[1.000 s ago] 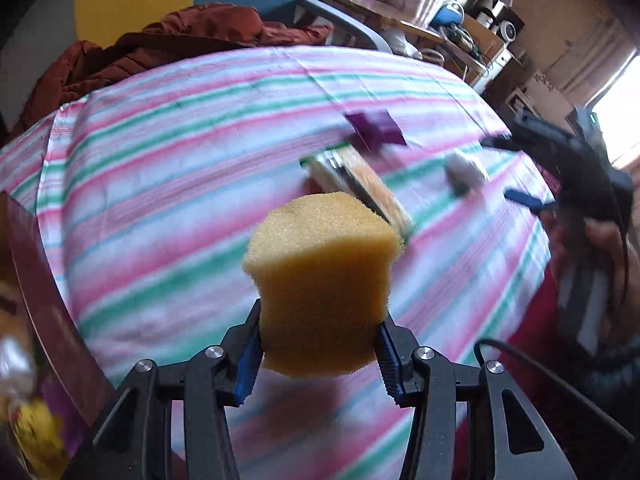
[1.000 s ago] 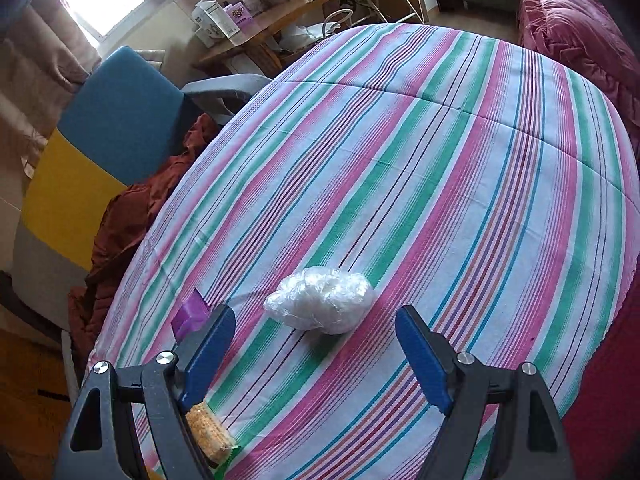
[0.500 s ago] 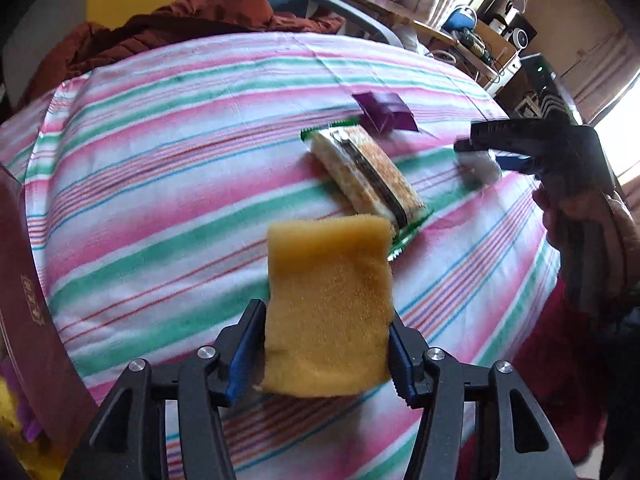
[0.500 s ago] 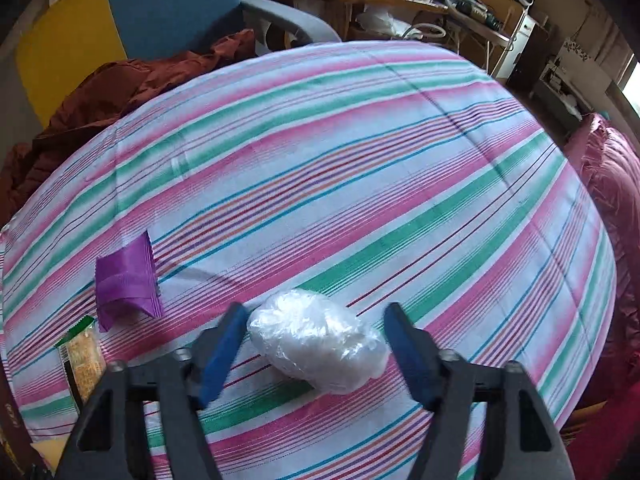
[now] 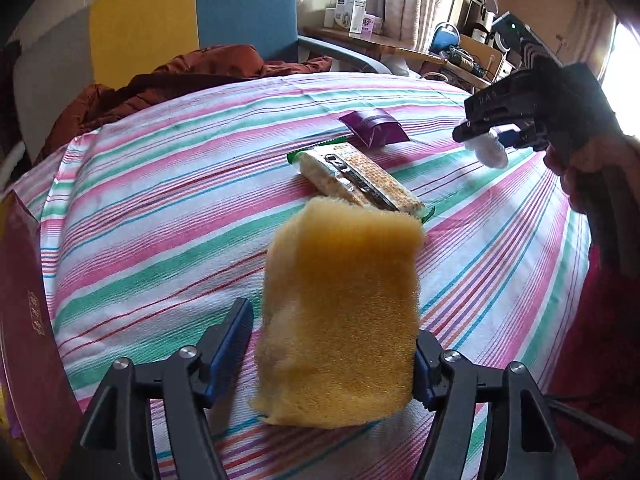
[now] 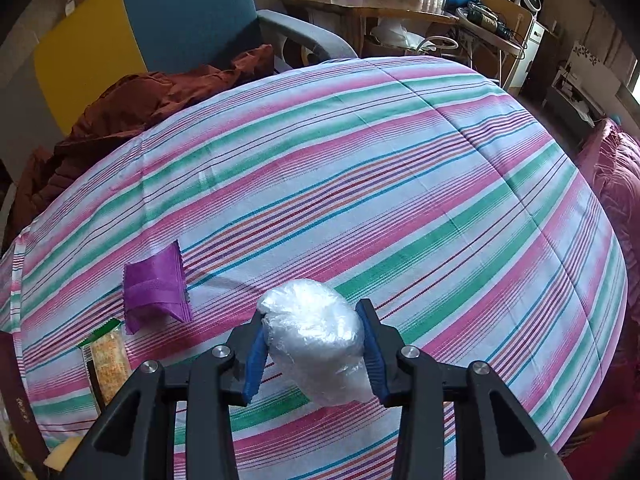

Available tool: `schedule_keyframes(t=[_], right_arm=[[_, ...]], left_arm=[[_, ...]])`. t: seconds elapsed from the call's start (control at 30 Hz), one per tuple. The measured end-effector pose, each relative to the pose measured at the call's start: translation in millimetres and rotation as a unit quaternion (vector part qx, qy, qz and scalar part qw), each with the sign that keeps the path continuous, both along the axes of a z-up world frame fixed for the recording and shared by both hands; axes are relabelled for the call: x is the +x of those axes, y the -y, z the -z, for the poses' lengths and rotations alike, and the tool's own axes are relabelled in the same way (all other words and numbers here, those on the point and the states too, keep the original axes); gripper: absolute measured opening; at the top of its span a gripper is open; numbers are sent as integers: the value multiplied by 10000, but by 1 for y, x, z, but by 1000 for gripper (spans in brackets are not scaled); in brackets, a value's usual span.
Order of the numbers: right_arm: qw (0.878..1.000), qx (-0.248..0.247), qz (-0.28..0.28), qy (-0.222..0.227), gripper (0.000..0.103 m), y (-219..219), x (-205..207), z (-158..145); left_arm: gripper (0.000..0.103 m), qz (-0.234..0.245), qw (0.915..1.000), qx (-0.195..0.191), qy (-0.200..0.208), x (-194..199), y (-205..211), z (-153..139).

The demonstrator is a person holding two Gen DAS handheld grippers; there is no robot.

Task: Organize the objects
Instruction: 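Carry the sponge and white ball over the gold tray with both grippers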

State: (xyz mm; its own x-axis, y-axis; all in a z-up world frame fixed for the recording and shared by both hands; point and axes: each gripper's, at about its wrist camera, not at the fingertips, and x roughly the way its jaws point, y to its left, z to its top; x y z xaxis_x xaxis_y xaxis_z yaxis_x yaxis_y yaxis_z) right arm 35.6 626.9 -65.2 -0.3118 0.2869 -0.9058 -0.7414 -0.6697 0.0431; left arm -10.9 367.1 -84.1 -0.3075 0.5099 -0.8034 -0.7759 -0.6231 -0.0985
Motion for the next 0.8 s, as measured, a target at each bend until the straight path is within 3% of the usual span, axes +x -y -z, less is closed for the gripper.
schedule_keyframes(t=[0.33, 0.53, 0.8], right_arm=[[9996, 164, -104, -222, 42, 4, -3, -11], [9979, 211, -259, -550, 42, 9, -3, -22], [9966, 247, -402, -680, 42, 15, -5, -25]], left_arm=[[70, -47, 10000, 13, -84, 3, 4, 1], [53, -116, 9998, -74, -174, 9, 6, -4], [51, -120, 9996, 95, -216, 23, 24, -24]])
